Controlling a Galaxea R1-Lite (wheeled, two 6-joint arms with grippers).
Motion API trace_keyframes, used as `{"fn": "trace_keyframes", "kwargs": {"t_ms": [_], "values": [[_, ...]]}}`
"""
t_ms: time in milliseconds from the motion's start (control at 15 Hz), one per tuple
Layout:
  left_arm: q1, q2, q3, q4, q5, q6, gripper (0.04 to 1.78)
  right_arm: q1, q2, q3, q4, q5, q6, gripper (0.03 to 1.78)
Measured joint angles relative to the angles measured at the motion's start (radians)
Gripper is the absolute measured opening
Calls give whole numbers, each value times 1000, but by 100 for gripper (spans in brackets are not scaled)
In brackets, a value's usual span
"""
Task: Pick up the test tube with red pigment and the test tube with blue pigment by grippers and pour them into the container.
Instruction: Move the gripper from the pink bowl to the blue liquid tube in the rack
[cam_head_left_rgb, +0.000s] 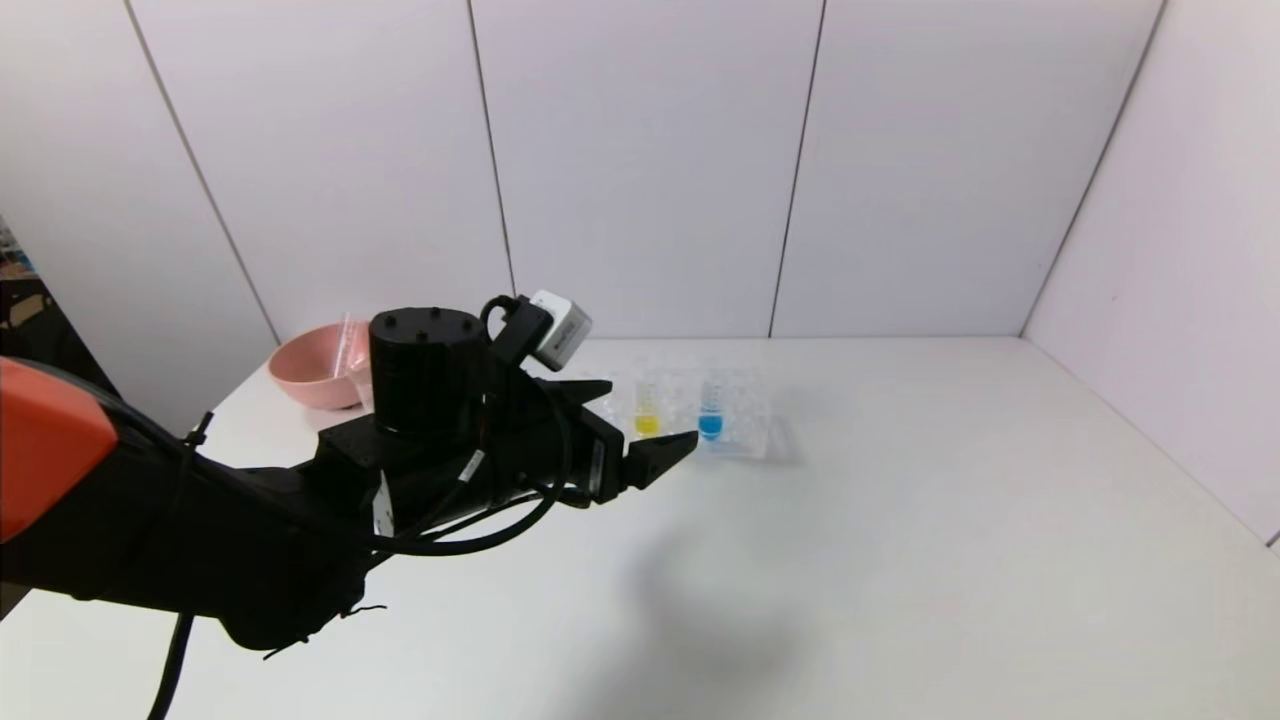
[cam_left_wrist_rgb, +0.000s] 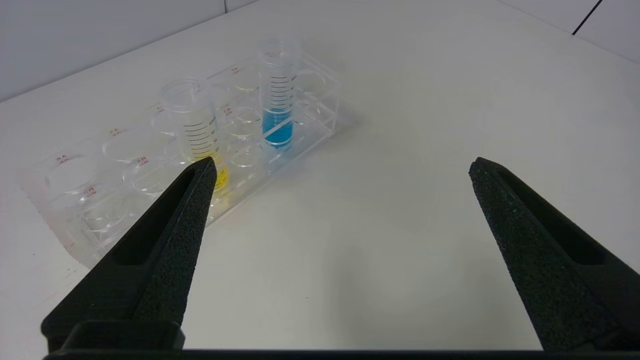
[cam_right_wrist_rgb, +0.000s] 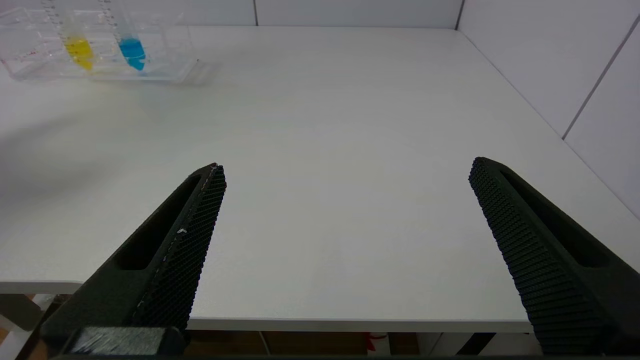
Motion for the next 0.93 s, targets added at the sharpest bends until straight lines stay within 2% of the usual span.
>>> {"fn": "trace_keyframes", "kwargs": {"t_ms": [933], "values": [[-23, 287, -306, 17, -8, -41, 176, 0, 0, 0, 0, 0, 0, 177]]}}
